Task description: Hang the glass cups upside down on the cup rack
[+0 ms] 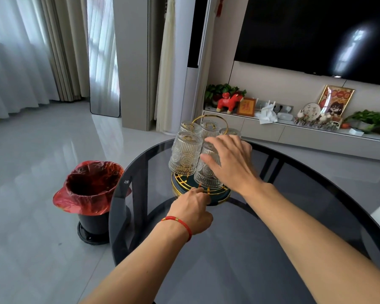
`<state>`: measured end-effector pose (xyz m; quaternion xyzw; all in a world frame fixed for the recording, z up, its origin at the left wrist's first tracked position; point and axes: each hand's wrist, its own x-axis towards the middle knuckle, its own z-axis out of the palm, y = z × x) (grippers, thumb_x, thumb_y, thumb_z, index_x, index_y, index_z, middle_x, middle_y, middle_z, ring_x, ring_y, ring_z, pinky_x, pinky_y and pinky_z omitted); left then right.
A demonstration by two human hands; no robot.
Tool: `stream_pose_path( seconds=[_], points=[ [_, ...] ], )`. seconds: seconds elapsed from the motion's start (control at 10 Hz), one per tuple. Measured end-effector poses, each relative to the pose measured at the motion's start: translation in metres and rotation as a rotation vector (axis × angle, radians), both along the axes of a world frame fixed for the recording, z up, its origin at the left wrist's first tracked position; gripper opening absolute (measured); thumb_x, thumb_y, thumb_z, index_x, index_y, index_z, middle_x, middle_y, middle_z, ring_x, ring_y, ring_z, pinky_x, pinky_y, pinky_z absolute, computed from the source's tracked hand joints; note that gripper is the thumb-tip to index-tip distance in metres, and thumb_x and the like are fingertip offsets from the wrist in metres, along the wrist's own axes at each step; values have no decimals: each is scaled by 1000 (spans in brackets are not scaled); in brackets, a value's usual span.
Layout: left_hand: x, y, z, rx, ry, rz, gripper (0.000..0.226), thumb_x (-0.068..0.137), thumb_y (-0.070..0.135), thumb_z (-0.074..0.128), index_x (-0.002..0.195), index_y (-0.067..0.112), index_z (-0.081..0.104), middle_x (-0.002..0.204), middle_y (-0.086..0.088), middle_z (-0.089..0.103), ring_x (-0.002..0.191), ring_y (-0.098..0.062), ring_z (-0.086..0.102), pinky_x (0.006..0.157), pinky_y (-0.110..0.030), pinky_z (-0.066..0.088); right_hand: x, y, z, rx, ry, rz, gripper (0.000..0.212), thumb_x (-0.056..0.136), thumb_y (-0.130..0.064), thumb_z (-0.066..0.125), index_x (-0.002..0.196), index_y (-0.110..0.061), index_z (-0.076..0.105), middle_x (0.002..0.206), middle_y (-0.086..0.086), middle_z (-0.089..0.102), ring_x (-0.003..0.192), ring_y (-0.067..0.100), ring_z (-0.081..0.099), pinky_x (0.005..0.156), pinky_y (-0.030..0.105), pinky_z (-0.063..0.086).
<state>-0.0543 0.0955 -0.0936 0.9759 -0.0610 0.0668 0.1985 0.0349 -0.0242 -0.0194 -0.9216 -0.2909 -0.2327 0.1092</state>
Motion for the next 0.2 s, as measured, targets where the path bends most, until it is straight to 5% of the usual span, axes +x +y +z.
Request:
stream_pose_path(
  seconds=[0.2],
  points=[
    [-2, -1, 0, -79, -54, 16, 32, 93, 34, 58, 115, 14, 71, 121, -3, 65, 110, -25, 62, 84, -38, 55, -6, -2, -1, 69, -2, 45, 53, 103, -55, 42, 137, -19, 60, 137, 1, 67, 131, 25, 56, 112, 47, 29]
  ],
)
